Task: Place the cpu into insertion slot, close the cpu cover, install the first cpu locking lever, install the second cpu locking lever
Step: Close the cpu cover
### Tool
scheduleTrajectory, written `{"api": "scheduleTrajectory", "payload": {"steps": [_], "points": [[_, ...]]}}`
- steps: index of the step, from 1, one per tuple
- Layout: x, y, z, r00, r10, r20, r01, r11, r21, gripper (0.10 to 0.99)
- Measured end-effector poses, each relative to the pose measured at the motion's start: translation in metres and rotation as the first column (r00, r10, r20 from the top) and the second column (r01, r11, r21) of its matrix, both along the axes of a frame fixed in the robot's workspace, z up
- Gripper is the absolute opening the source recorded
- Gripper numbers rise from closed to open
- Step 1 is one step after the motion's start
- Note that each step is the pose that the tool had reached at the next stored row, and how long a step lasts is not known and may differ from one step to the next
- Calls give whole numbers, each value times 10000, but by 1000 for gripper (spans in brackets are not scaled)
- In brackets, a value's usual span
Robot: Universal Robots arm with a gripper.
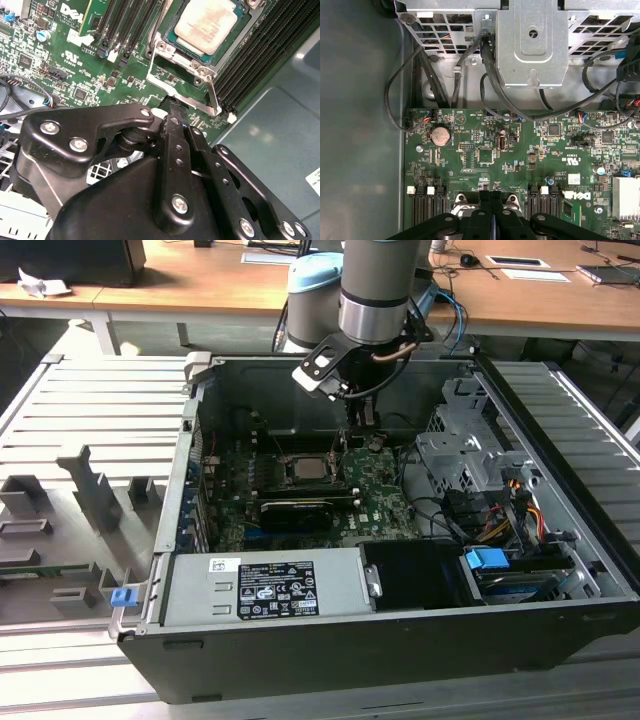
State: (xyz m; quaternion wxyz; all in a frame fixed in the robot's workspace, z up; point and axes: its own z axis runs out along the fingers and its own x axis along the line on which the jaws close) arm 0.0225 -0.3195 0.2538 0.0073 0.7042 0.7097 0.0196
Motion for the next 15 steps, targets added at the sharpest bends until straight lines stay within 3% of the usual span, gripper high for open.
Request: {"api": "scheduleTrajectory", "payload": {"steps": [15], "points": [[-50, 0, 0, 10000, -1, 0, 1, 10000, 0, 106]]}}
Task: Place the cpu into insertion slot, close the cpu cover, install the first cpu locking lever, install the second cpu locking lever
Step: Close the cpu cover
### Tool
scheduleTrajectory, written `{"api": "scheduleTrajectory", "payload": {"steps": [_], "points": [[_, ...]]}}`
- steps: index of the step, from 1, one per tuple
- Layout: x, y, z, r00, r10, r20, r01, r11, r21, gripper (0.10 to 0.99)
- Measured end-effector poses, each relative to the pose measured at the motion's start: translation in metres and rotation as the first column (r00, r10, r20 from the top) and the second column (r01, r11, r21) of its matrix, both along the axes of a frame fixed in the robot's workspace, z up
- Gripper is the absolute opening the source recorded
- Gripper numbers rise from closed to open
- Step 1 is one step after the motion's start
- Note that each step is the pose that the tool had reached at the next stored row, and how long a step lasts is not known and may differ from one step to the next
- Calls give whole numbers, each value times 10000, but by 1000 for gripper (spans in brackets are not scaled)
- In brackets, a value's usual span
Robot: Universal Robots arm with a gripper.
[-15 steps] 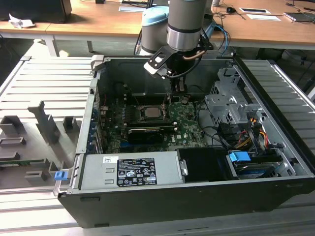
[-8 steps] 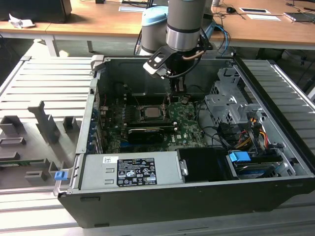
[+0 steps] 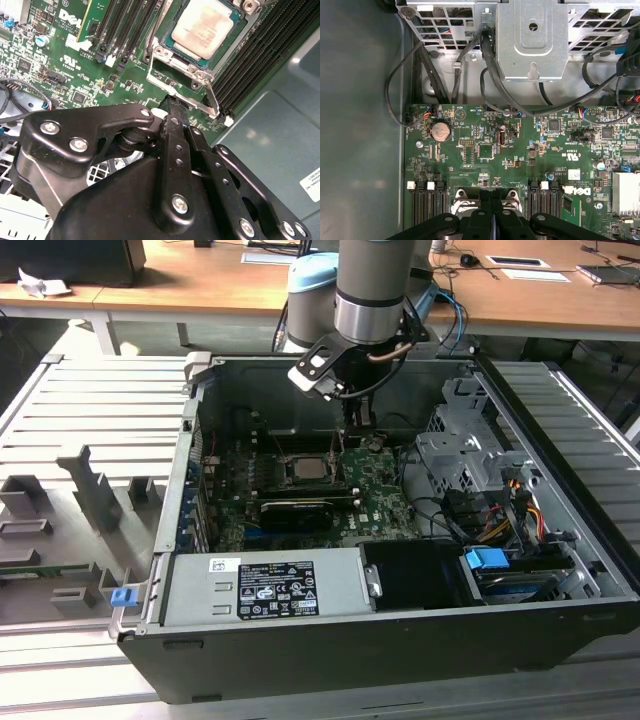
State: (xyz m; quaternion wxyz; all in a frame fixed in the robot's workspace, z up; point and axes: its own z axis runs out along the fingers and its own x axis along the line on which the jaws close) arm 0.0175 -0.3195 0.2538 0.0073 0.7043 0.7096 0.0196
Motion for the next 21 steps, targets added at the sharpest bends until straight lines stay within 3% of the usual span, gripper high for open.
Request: {"api": "scheduleTrajectory", "payload": {"steps": [9, 17, 21], "points": [[-22, 0, 0, 10000, 0, 0, 0, 10000, 0, 106], [-146, 0, -13, 10000, 1, 1, -1, 10000, 2, 106], [-160, 0, -54, 10000, 0, 1, 0, 10000, -31, 106]]}}
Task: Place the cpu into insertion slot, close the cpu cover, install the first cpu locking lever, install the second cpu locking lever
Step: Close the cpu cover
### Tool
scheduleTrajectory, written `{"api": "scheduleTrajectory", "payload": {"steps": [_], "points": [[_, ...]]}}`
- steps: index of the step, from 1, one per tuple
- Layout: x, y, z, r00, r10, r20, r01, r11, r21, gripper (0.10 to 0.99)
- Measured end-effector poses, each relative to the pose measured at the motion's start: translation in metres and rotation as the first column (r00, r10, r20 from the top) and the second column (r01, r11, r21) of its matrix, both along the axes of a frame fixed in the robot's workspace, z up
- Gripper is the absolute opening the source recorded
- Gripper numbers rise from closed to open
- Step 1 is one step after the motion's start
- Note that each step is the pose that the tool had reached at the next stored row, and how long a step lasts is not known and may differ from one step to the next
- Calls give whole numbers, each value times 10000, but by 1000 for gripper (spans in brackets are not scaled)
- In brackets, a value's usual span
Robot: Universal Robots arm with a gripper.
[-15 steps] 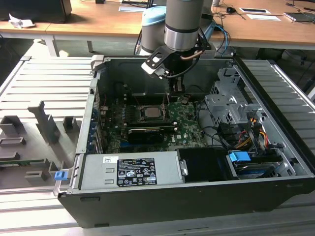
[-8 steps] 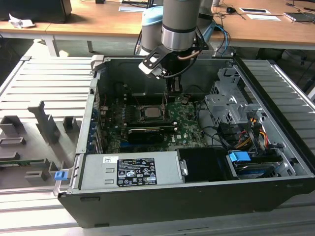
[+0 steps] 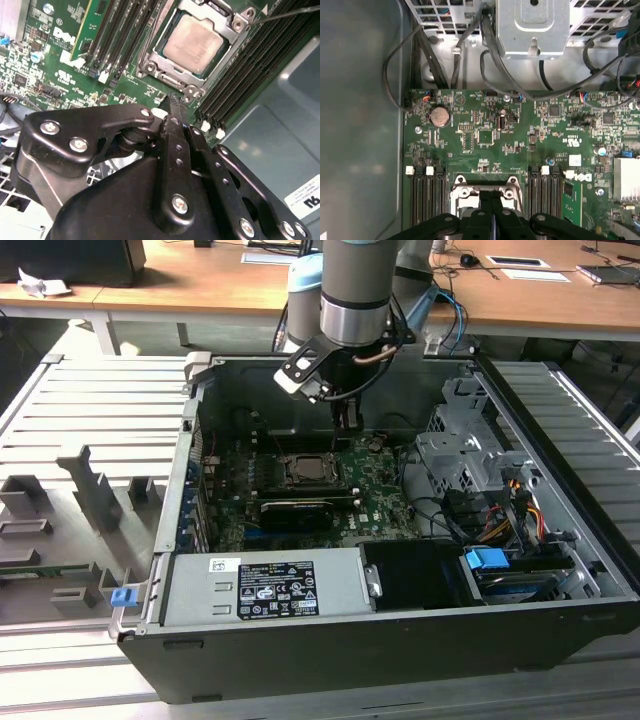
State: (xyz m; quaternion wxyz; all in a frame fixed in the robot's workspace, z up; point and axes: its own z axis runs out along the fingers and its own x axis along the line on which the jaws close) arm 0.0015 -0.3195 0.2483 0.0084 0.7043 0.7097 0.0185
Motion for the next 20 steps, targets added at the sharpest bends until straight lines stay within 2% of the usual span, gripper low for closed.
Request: {"api": "scheduleTrajectory", "payload": {"steps": [5, 6, 10, 12, 20], "points": [[-49, 0, -106, 9996, 268, -12, -268, 9996, 4, 106], [-95, -1, -115, 9995, 315, -22, -315, 9995, 2, 106], [-194, 0, -124, 9995, 321, -21, -321, 9995, 4, 106], [-271, 3, -130, 9995, 322, -22, -322, 9995, 4, 106], [-418, 4, -138, 9995, 324, -22, -324, 9995, 6, 106]]}}
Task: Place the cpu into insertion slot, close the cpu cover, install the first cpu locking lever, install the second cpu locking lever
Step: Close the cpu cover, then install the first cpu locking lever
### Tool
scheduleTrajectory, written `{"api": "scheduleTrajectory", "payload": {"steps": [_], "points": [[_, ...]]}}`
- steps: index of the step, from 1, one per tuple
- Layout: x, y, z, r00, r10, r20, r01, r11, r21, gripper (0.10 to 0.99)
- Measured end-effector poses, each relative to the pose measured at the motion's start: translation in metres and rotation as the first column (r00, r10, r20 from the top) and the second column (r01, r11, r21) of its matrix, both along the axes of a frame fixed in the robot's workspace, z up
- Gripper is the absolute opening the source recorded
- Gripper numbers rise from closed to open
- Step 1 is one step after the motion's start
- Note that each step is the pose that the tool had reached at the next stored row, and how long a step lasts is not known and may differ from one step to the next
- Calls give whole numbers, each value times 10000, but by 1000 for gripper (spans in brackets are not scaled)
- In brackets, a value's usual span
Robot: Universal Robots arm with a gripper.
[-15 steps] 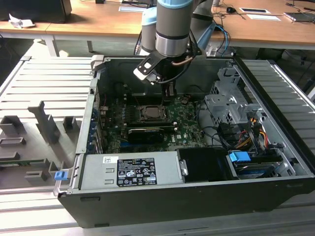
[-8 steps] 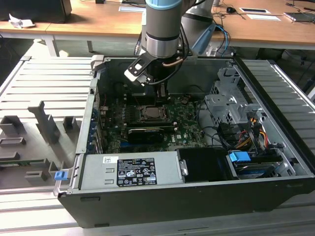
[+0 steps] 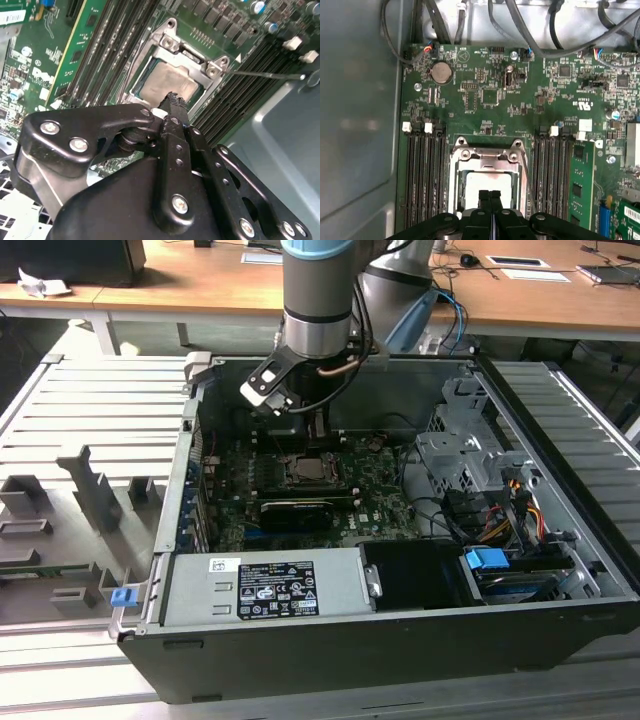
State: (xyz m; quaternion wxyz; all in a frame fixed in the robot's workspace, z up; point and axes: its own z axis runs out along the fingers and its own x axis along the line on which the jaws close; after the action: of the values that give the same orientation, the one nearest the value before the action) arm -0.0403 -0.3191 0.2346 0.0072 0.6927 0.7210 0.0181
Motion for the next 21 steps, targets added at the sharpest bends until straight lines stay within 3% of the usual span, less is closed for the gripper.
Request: {"api": "scheduleTrajectory", "payload": {"steps": [7, 21], "points": [[-74, 0, -4, 10000, -1, 0, 1, 10000, 11, 106], [-76, 0, 61, 10000, -1, 0, 1, 10000, 5, 106]]}}
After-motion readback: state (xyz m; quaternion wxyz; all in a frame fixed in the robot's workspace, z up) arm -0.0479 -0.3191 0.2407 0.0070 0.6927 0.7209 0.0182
